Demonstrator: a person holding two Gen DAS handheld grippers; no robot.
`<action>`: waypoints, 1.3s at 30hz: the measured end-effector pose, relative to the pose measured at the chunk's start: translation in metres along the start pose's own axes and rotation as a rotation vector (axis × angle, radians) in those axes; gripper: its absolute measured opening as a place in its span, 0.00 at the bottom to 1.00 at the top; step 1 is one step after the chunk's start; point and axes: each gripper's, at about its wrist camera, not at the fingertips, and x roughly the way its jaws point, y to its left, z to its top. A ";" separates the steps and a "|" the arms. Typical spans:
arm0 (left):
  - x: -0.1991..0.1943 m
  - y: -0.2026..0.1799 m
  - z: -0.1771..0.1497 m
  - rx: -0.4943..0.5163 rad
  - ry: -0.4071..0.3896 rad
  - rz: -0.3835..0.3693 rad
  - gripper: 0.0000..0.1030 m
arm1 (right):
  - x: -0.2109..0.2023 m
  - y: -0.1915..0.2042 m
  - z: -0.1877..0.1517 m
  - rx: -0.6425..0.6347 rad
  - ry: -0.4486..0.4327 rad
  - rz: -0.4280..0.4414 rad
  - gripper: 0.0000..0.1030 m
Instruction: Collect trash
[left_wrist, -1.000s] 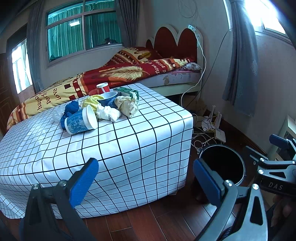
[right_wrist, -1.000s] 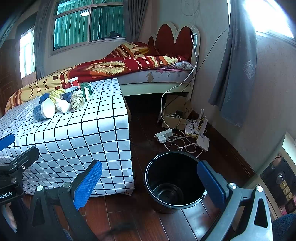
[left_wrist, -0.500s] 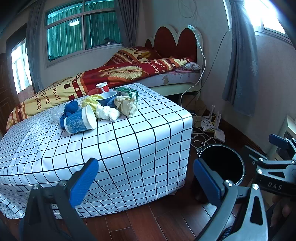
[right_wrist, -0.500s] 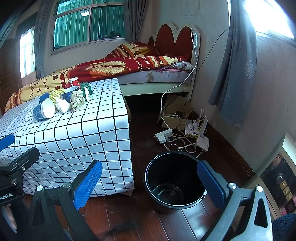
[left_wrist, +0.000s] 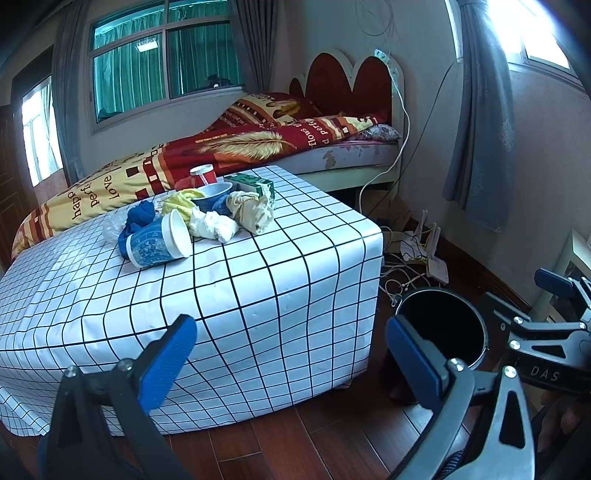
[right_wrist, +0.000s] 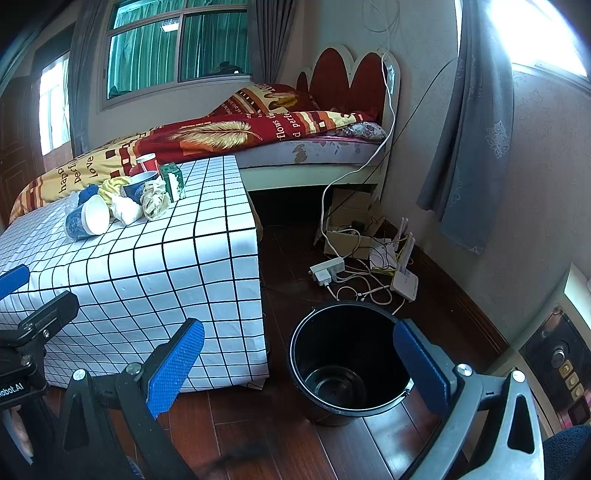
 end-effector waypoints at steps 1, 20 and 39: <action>0.000 0.000 0.000 0.000 0.000 0.002 1.00 | 0.000 0.000 0.000 0.000 0.000 0.001 1.00; 0.001 -0.006 0.001 -0.002 0.003 0.004 1.00 | 0.000 0.001 0.000 0.000 0.001 0.003 1.00; 0.045 0.120 0.022 -0.213 0.033 0.121 1.00 | 0.057 0.070 0.058 -0.114 -0.024 0.276 1.00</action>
